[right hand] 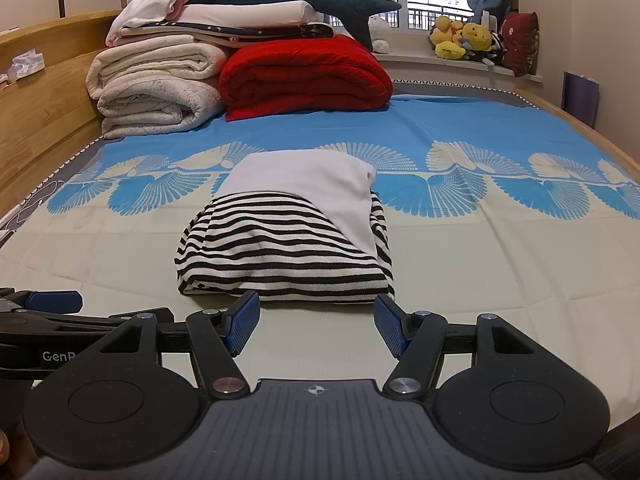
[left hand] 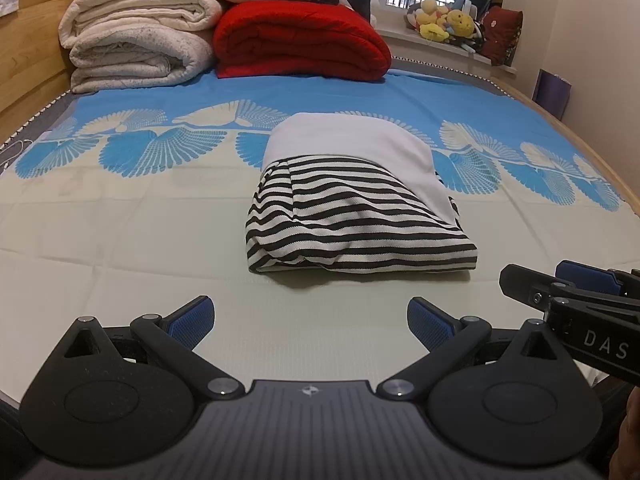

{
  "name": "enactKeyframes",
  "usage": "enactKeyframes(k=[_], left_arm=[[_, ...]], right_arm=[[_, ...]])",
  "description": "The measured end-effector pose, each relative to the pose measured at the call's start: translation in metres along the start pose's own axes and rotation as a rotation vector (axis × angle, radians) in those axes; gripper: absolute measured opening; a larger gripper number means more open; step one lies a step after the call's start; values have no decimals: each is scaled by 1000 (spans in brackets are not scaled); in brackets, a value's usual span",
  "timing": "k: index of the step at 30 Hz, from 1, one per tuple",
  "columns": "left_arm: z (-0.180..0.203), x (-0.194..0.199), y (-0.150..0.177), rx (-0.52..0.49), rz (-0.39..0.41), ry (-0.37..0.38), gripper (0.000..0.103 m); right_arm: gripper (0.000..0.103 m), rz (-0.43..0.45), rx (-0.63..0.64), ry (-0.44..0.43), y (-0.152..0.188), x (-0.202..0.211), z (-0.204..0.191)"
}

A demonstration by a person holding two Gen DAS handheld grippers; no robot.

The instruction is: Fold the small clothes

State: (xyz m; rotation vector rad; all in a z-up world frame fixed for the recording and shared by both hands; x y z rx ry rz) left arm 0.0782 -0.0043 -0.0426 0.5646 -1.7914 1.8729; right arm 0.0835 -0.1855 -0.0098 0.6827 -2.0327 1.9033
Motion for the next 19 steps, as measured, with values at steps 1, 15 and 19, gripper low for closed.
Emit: enactKeyframes(k=[1, 15, 19], left_arm=[[0, 0, 0, 0, -2, 1, 102], [1, -3, 2, -7, -10, -1, 102], [1, -4, 3, -9, -13, -6, 102]], right_arm=[[65, 0, 0, 1, 0, 0, 0], [65, -1, 9, -5, -1, -1, -1], [65, -4, 7, -6, 0, -1, -3]])
Point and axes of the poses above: each gripper's, at about its wrist camera, not at the fingertips, and x roughly against the way its jaws point, z to its right, y to its underside, the point moved 5 cm from there along -x, roughly the way its jaws point, and after that the axes turned 8 degrees about z, right-handed, at the moved point
